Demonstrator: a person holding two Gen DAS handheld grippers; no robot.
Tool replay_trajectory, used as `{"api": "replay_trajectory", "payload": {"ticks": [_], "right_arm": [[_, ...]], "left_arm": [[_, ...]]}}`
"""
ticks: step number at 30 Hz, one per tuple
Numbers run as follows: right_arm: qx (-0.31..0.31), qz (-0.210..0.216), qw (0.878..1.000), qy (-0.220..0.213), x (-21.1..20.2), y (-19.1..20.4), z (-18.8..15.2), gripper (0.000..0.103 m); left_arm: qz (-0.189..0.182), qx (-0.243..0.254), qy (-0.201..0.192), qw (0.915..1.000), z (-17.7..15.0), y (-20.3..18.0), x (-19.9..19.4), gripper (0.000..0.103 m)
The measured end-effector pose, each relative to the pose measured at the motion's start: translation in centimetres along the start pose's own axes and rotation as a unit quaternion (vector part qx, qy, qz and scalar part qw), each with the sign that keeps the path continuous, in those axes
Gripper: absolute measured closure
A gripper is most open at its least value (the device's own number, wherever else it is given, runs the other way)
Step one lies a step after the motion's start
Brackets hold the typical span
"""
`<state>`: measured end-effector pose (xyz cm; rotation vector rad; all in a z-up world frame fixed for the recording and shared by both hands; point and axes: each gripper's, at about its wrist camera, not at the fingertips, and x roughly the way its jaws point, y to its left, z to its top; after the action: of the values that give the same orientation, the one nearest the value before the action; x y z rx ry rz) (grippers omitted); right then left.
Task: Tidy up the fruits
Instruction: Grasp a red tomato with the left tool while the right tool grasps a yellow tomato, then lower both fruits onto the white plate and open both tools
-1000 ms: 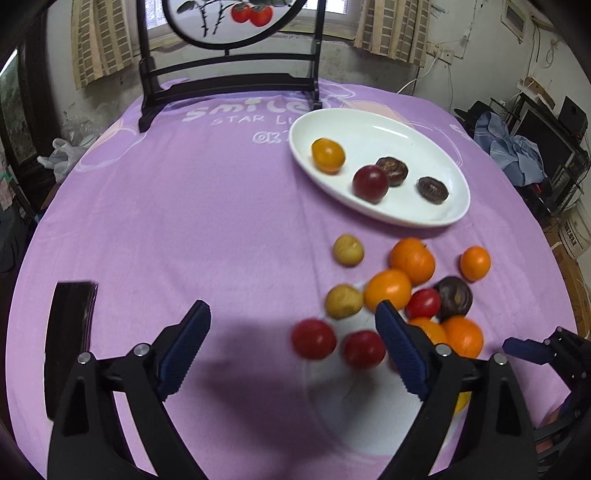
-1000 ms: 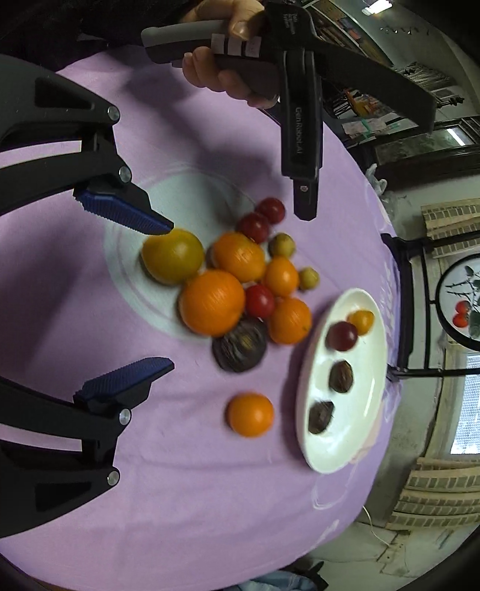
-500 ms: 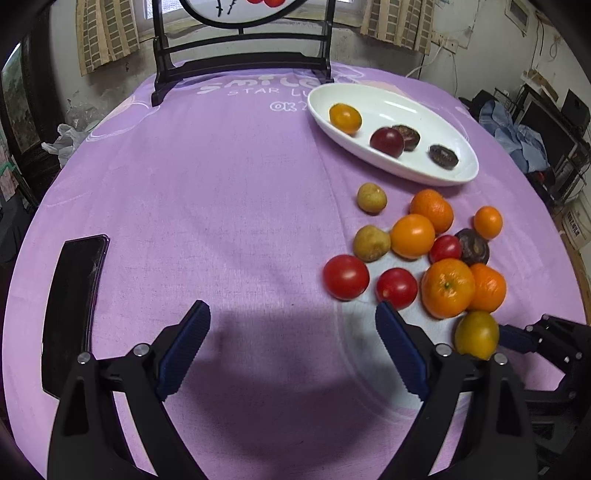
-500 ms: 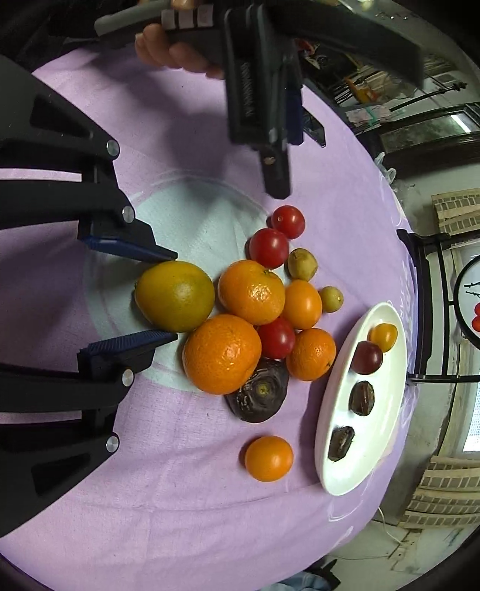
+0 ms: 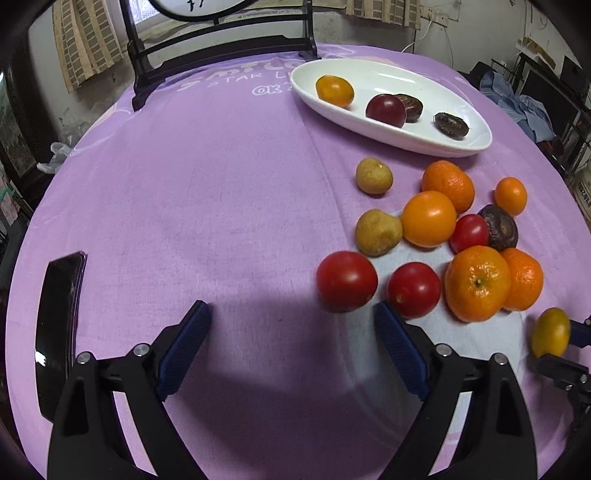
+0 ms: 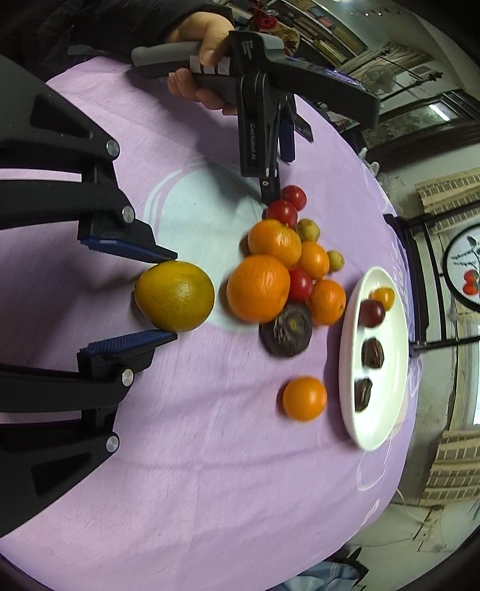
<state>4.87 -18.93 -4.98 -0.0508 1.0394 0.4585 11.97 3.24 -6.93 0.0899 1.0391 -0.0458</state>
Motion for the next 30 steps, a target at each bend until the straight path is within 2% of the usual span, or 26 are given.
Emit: {"api": "replay_trajectory", "payload": {"ticks": [4,5,6,7,9,10,11,12,14,18,26,30], "right_arm": [[0.005,-0.007,1.000,0.003,-0.3,-0.7,-0.4,0.066],[0.005,-0.006,1.000,0.002,-0.3,-0.8,-0.4,0.066],[0.006,-0.007,1.000,0.002,-0.4,-0.9,-0.5,0.066],[0.006,-0.007,1.000,0.001,-0.4,-0.9,-0.5,0.066],[0.005,-0.005,1.000,0.000,-0.4,-1.0,-0.5,0.066],[0.005,-0.005,1.000,0.000,-0.5,-1.0,-0.4,0.066],[0.004,-0.005,1.000,-0.001,-0.4,-1.0,-0.3,0.066],[0.004,-0.005,1.000,-0.001,-0.4,-0.9,-0.2,0.066],[0.001,-0.006,1.000,0.000,-0.5,-0.9,-0.1,0.066],[-0.002,-0.012,1.000,-0.002,-0.7,-1.1,0.3,0.066],[-0.013,-0.030,0.999,-0.029,-2.5,-1.9,2.6,0.066],[-0.023,-0.046,0.997,-0.054,-3.7,-2.5,5.2,0.066]], "left_arm": [[0.002,0.005,-0.008,1.0000,0.8,-0.1,0.4,0.014],[-0.006,0.003,-0.009,0.9999,0.9,0.0,0.5,0.019],[-0.024,0.001,-0.009,0.9997,1.0,0.0,0.5,0.030],[-0.029,0.002,-0.011,0.9995,0.9,0.0,0.3,0.035],[-0.044,0.012,-0.011,0.9989,1.0,-0.4,0.0,0.057],[-0.059,0.014,-0.007,0.9982,1.1,-0.5,-0.2,0.063],[-0.074,0.010,0.000,0.9972,1.1,-0.5,-0.3,0.073],[-0.086,0.000,0.012,0.9962,1.2,-0.2,-0.4,0.073],[-0.087,-0.004,0.019,0.9960,1.1,-0.1,-0.6,0.073],[-0.084,0.009,0.014,0.9963,0.7,-0.2,-1.8,0.074],[-0.082,0.028,-0.043,0.9953,3.4,-0.5,-6.3,0.073],[-0.080,0.041,-0.067,0.9937,5.9,-1.9,-7.5,0.073]]}}
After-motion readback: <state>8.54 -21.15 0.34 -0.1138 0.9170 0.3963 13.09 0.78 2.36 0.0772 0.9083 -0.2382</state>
